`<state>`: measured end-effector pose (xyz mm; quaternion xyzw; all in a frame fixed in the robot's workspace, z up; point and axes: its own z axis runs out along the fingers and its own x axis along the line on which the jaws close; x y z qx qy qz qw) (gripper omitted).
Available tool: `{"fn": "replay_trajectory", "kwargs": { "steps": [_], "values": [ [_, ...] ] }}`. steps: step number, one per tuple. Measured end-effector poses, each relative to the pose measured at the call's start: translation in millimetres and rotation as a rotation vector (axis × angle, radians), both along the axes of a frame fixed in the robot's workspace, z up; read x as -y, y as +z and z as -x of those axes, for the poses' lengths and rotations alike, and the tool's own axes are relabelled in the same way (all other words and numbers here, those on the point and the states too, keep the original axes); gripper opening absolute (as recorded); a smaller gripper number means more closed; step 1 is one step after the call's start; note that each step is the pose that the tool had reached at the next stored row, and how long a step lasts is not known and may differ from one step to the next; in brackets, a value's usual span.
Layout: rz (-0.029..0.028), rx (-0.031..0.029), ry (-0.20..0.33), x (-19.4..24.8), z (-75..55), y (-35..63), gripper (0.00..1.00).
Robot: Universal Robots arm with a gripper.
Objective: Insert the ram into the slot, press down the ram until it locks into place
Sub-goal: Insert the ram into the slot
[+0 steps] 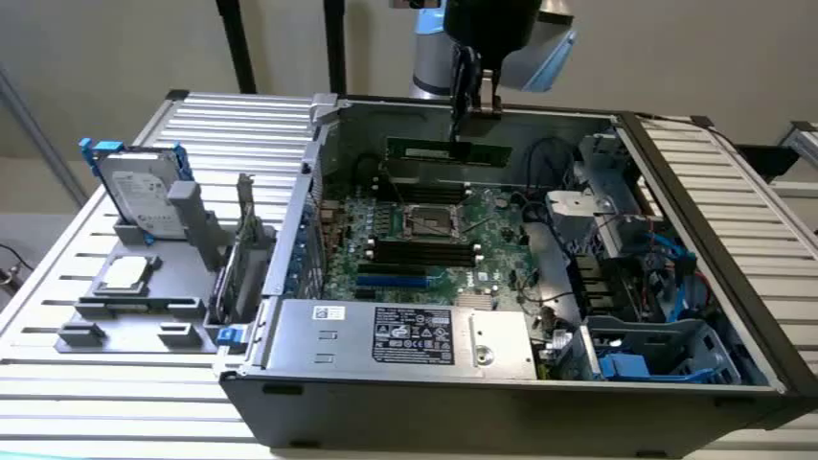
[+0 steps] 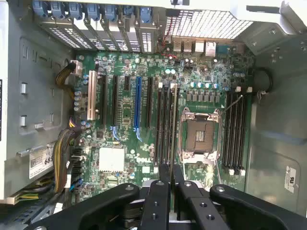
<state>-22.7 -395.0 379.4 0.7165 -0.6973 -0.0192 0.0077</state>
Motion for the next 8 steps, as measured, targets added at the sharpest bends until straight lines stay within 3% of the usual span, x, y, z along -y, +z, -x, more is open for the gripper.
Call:
{"fn": "replay_trajectory", "kwargs": {
  "steps": [8],
  "values": [
    [0.0000, 0.0000, 0.000, 0.0, 0.0, 0.0, 0.13]
  ]
}}
